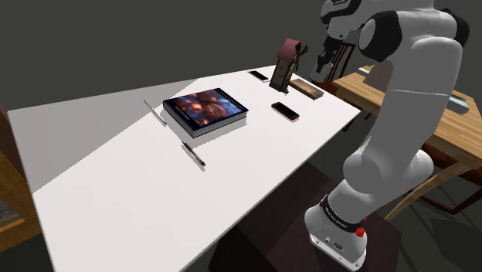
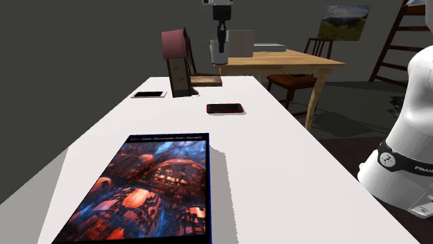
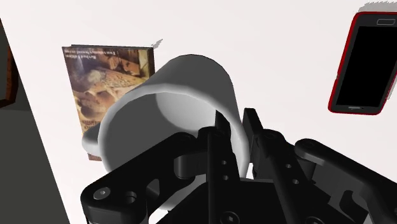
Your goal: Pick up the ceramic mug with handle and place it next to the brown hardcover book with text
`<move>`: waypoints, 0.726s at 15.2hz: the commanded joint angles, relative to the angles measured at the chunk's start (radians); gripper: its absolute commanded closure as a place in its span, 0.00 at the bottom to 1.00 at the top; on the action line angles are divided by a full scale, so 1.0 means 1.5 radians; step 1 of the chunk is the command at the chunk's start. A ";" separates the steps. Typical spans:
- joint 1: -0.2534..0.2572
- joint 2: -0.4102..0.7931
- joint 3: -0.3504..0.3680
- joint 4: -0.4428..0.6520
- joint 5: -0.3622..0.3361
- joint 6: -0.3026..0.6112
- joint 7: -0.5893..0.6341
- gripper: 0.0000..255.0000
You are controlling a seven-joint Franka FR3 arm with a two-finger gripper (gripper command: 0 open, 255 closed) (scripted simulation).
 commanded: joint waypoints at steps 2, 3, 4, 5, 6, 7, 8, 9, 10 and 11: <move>0.002 0.002 0.001 -0.023 0.001 0.025 -0.001 1.00; 0.002 0.003 0.001 -0.031 0.002 0.034 -0.002 1.00; 0.003 0.004 0.002 -0.039 0.003 0.042 -0.002 1.00; 0.003 0.005 0.002 -0.046 0.003 0.051 -0.002 1.00; 0.004 0.006 0.003 -0.053 0.004 0.059 -0.003 1.00; 0.004 0.007 0.003 -0.060 0.005 0.067 -0.003 1.00; 0.004 0.009 0.004 -0.067 0.006 0.075 -0.004 1.00; 0.004 0.011 0.005 -0.074 0.007 0.084 -0.004 1.00; 0.004 0.013 0.005 -0.080 0.008 0.092 -0.005 1.00; 0.005 0.015 0.006 -0.086 0.009 0.100 -0.006 1.00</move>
